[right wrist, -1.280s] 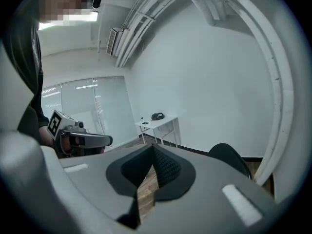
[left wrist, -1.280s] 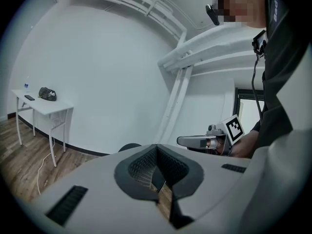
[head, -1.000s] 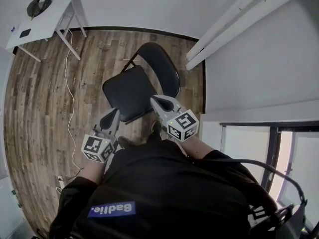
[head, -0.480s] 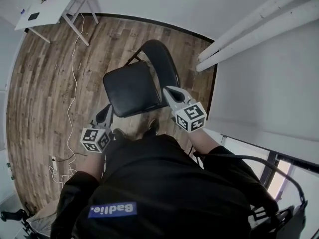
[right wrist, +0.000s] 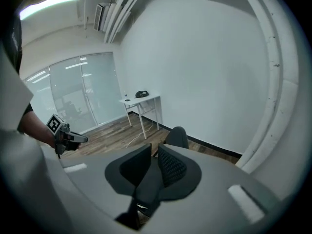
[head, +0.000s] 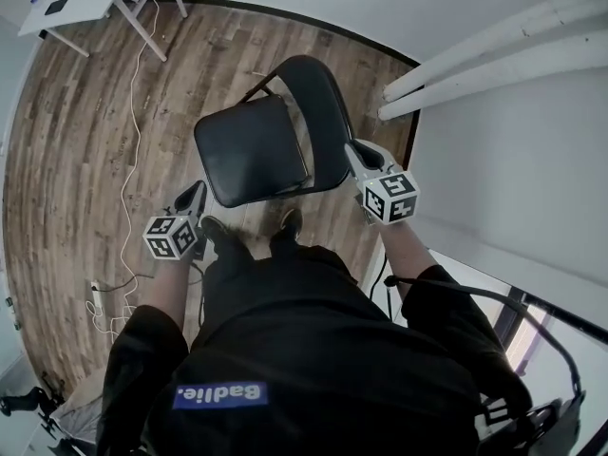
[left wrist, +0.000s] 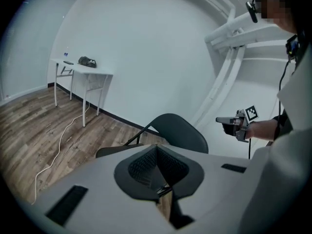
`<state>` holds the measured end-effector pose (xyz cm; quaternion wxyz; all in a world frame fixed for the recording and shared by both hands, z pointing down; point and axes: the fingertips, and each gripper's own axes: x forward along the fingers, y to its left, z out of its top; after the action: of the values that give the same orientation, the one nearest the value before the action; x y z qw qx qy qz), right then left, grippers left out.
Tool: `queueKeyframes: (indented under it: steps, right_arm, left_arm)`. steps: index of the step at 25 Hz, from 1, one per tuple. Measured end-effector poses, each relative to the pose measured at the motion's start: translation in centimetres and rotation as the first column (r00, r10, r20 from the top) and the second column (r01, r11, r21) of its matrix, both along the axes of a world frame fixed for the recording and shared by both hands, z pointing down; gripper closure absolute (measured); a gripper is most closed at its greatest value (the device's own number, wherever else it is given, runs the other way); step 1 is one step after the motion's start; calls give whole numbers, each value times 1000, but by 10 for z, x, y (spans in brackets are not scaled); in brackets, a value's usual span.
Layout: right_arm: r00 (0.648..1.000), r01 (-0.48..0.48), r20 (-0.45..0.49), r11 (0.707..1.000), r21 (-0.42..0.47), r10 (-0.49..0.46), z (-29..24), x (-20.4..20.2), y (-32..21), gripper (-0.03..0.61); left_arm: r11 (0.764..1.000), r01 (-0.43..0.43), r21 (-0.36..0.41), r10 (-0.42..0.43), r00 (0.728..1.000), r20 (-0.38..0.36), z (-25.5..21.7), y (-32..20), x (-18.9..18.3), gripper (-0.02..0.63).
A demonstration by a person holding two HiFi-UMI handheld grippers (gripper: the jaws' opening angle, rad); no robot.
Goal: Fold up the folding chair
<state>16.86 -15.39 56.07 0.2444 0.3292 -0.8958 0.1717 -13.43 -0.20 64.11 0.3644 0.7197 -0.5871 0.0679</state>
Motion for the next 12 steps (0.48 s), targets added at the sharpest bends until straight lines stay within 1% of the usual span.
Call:
queueKeyframes:
  steps: [3, 6, 9, 12]
  right_arm:
    - [997, -55, -52, 998, -20, 54, 19, 6, -11, 554]
    - [991, -91, -104, 995, -47, 86, 34, 8, -22, 537]
    - [981, -114, -168, 990, -79, 99, 51, 7, -28, 528]
    - [969, -157, -206, 982, -103, 133, 66, 10, -35, 517]
  left_arm:
    - [999, 10, -44, -11, 1000, -23, 34, 1, -26, 618]
    - [996, 32, -79, -38, 996, -75, 69, -1, -49, 618]
    - [990, 56, -128, -72, 989, -132, 108, -3, -66, 618]
    - [984, 64, -168, -92, 982, -164, 144, -4, -77, 617]
